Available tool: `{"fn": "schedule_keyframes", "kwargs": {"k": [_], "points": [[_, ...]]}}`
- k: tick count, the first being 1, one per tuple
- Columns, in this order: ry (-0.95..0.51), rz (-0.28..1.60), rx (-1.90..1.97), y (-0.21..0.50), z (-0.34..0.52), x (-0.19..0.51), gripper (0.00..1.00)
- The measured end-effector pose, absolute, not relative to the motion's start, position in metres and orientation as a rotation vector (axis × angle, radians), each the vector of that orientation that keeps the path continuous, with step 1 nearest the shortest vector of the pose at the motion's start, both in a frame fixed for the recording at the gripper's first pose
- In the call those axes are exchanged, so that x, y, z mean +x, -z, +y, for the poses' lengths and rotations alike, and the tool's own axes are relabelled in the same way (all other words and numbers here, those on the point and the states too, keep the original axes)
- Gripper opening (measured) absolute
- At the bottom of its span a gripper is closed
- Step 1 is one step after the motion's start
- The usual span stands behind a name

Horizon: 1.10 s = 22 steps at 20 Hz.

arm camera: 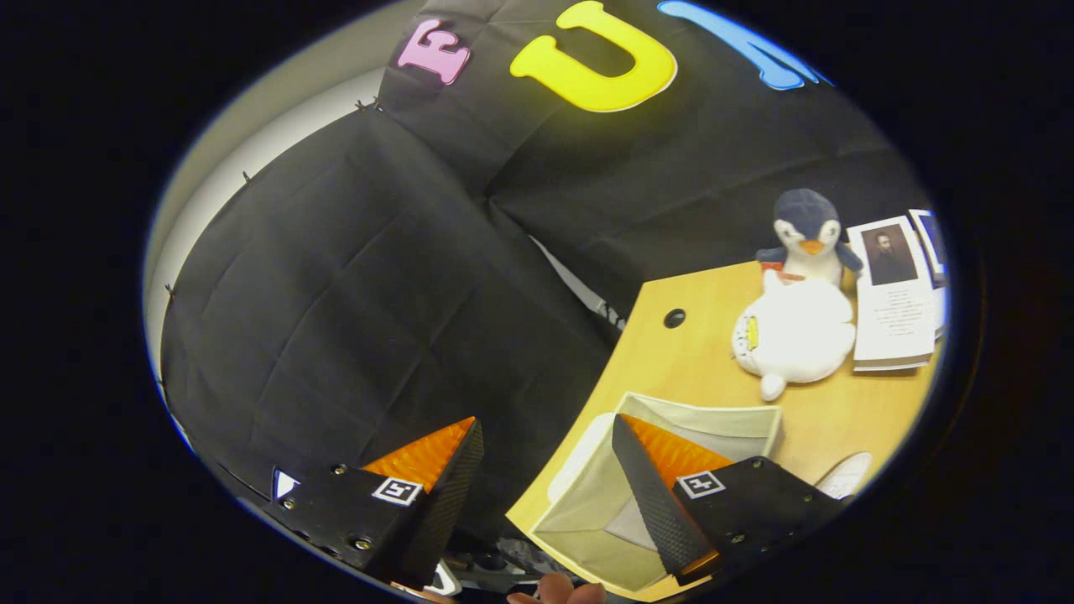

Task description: Open the storage box then place both shoes into the box .Put the left shoe in first, then the right shoe, with the right side of both shoes facing outward in a uniform manner.

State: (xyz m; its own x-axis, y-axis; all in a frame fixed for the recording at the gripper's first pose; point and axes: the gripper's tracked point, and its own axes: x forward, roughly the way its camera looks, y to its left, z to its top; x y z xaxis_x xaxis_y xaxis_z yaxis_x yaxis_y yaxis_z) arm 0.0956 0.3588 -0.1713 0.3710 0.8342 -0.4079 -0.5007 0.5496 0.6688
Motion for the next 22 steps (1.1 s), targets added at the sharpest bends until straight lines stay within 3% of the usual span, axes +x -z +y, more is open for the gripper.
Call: {"fn": "schedule_keyframes", "kwargs": {"k": [10, 22], "points": [[-0.634, 0.819, 0.421, 0.238, 0.209, 0.082, 0.95], [-0.441, 1.102, 0.25, 0.36, 0.123, 0.035, 0.95]]}}
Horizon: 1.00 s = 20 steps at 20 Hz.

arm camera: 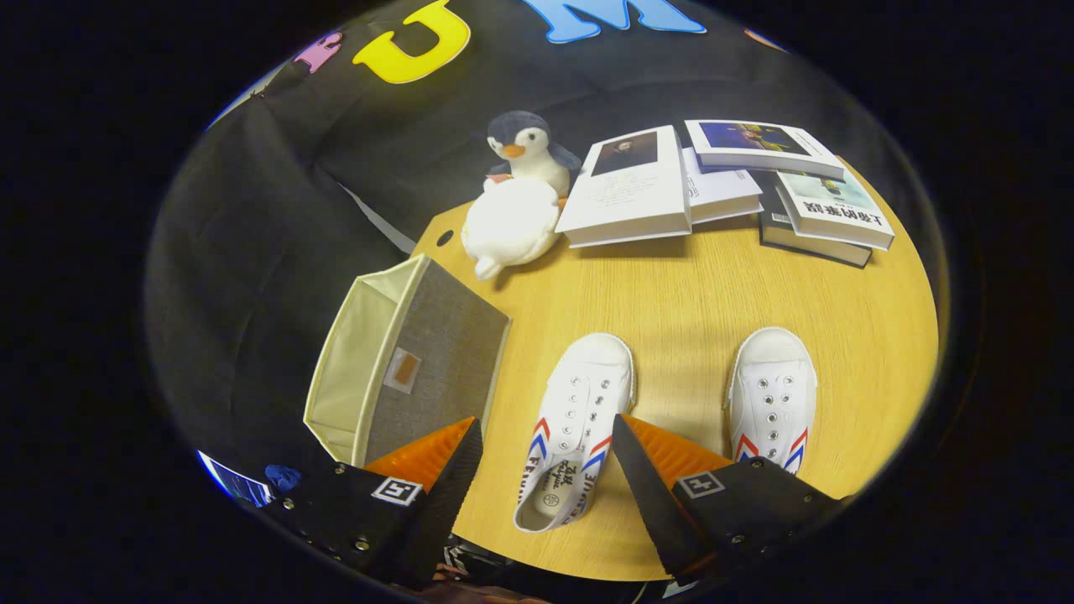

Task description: Open the storage box then place both shoes into the box .Put the left shoe in first, then the right shoe, with the right side of both shoes facing outward in a uniform manner.

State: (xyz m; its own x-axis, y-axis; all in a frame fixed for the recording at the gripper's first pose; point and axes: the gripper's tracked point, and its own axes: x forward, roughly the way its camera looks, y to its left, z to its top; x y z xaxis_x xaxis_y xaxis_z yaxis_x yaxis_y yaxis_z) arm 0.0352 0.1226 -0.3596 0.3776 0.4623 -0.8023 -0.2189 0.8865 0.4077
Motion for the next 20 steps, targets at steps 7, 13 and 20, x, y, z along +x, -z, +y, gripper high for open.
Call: {"fn": "schedule_keyframes", "kwargs": {"k": [7, 13, 20], "points": [[-0.414, 1.28, 0.134, 0.425, 0.114, 0.011, 0.93], [-0.374, 1.377, -0.029, 0.463, 0.104, 0.01, 0.83], [-0.417, 1.392, -0.021, 0.464, 0.12, 0.008, 0.33]]}}
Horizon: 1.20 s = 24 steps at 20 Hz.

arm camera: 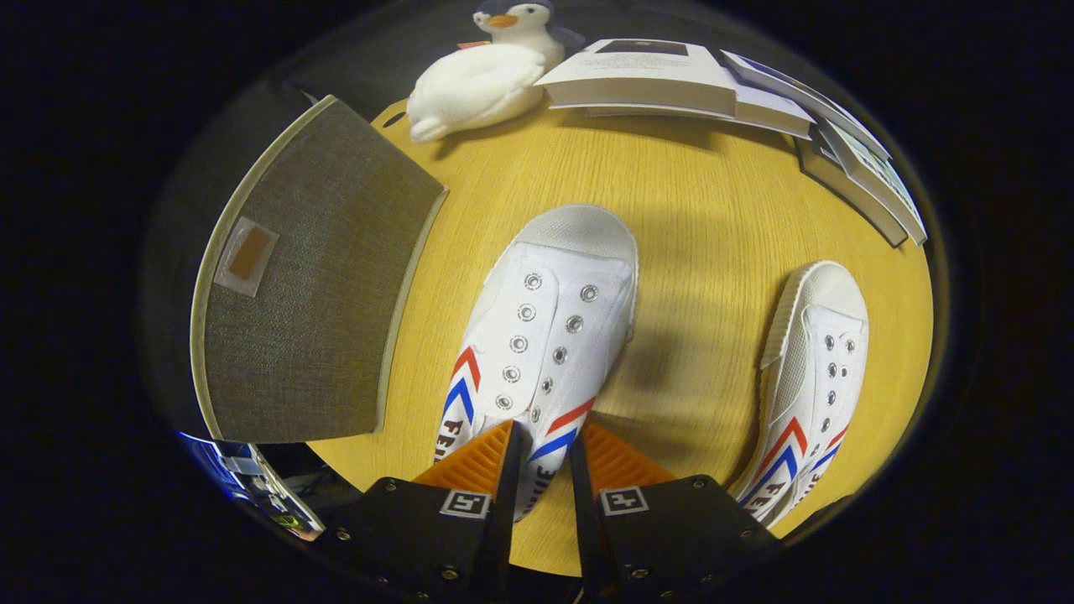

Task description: Open the storage box then place both shoes into the box .Put the left shoe in first, then the right shoe, with the right side of both shoes facing outward in a uniform manner.

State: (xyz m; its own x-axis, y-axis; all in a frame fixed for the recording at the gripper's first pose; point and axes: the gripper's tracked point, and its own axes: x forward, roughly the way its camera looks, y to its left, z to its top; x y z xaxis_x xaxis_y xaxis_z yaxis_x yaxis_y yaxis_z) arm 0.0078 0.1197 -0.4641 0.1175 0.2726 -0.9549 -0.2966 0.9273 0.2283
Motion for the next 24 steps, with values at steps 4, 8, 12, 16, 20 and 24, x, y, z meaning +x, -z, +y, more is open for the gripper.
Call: {"fn": "schedule_keyframes", "kwargs": {"k": [4, 8, 12, 16, 20, 24], "points": [[-0.382, 1.436, 0.005, 0.466, 0.114, 0.005, 0.33], [-0.352, 1.48, 0.172, 0.459, 0.121, 0.005, 0.04], [-0.385, 1.509, 0.238, 0.447, 0.124, 0.002, 0.04], [-0.432, 1.534, 0.328, 0.419, 0.135, -0.003, 0.04], [-0.437, 1.496, 0.263, 0.388, 0.123, 0.004, 0.04], [-0.449, 1.445, 0.226, 0.343, 0.127, 0.013, 0.04]]}}
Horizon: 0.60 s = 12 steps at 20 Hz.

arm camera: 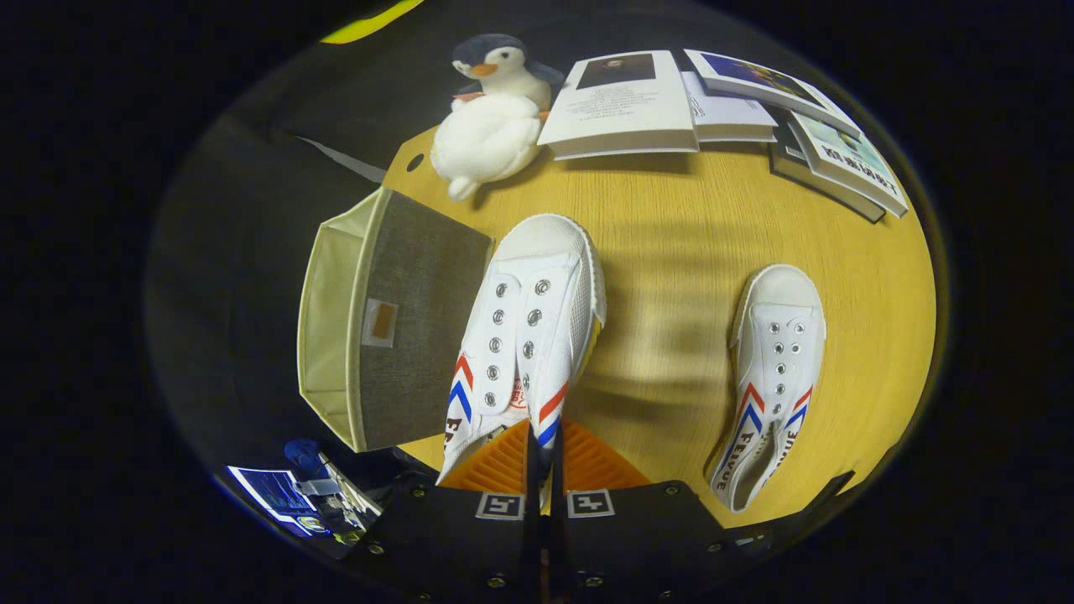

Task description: Open the storage box then place both shoes into the box .Put the left shoe in first, then the right shoe, with the right side of both shoes facing outward in a uniform manner.

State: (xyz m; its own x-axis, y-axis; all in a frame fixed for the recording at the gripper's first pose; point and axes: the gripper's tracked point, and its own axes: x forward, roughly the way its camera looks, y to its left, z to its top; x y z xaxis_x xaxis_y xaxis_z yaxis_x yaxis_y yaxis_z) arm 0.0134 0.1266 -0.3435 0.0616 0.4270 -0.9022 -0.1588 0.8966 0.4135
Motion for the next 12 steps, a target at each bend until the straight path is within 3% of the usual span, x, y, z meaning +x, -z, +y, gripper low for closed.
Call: {"fn": "schedule_keyframes", "kwargs": {"k": [12], "points": [[-0.651, 1.311, 0.202, 0.229, 0.222, 0.028, 0.04]]}}
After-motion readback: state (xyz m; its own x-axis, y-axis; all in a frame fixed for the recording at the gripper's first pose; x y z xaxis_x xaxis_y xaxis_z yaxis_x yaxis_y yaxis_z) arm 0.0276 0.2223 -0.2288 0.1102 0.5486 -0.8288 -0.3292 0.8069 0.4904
